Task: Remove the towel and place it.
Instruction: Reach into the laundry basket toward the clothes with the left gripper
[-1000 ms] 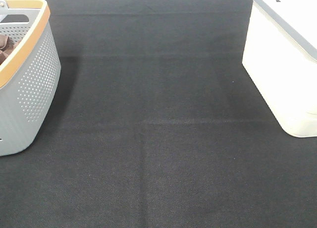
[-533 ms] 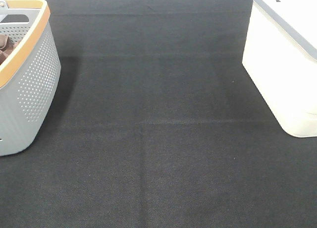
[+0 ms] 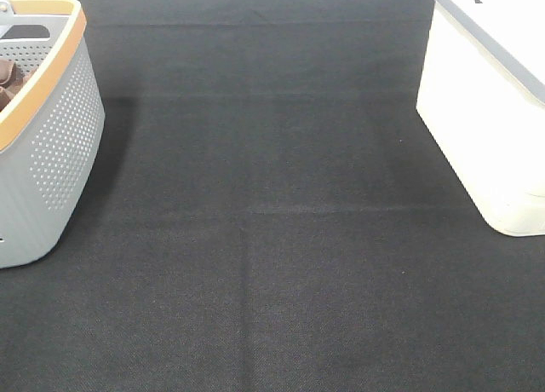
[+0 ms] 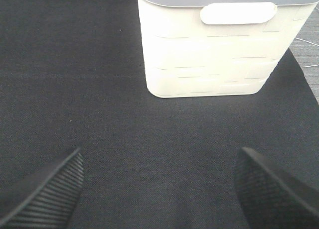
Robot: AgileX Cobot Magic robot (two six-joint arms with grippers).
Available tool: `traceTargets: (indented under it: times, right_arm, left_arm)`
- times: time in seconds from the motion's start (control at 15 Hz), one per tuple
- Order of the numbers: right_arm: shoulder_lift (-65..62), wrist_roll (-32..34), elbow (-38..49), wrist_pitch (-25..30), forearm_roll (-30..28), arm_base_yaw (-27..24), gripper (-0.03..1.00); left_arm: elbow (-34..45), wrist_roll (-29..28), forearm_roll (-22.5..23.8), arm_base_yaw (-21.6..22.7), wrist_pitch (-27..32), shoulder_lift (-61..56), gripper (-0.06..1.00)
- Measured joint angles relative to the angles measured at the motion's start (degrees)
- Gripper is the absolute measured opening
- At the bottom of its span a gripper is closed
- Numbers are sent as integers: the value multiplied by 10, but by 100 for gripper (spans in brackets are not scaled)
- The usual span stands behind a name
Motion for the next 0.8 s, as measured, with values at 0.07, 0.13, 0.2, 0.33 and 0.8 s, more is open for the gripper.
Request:
traceTargets:
  times: [0.07, 0.13, 0.2, 0.33, 0.8]
  right_arm:
    - [0, 0, 0, 0, 0, 0, 78]
    - [0, 0, 0, 0, 0, 0, 78]
    - [0, 0, 0, 0, 0, 0, 78]
    - [0, 0, 0, 0, 0, 0, 78]
    - [0, 0, 0, 0, 0, 0, 78]
  left_arm:
    - [0, 0, 0, 0, 0, 0, 73]
    - [0, 0, 0, 0, 0, 0, 73]
    - [0, 0, 0, 0, 0, 0, 73]
    - [0, 0, 0, 0, 0, 0, 73]
    - [0, 0, 0, 0, 0, 0, 73]
